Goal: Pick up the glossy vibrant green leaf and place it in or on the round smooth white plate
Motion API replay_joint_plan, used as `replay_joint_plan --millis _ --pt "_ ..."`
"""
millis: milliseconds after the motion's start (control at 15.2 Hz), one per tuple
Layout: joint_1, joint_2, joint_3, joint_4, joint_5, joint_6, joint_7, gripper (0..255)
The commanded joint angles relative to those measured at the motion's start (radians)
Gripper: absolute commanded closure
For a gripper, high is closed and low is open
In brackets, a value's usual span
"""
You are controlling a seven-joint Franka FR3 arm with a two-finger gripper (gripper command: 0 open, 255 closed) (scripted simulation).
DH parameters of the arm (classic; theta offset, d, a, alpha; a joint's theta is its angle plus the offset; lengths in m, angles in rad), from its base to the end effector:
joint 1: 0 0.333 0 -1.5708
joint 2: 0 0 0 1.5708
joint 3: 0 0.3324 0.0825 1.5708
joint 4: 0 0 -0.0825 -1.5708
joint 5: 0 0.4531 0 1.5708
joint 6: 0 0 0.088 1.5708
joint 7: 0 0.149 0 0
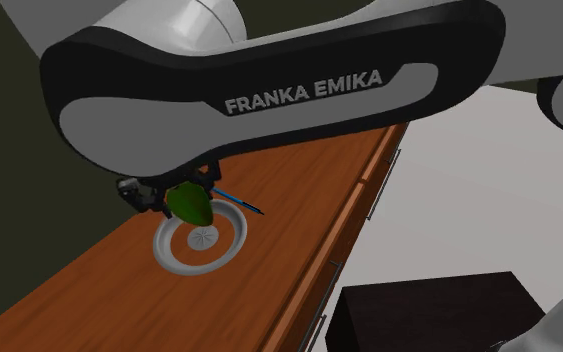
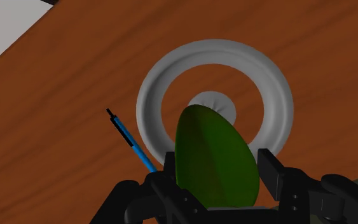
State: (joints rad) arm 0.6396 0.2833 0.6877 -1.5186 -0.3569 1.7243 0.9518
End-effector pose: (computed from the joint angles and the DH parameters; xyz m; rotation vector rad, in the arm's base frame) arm 0.2559 0.6571 0.4912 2.9841 0.6267 0.2337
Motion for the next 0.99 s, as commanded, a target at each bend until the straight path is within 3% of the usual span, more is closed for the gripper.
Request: replay_joint_plan --millis 0,924 --pt "0.001 0.005 -0.001 -0.017 -0.004 0.020 0.009 255" --pt "-0.009 0.026 -0.012 -0.161 -0.030 0.174 0.049 255"
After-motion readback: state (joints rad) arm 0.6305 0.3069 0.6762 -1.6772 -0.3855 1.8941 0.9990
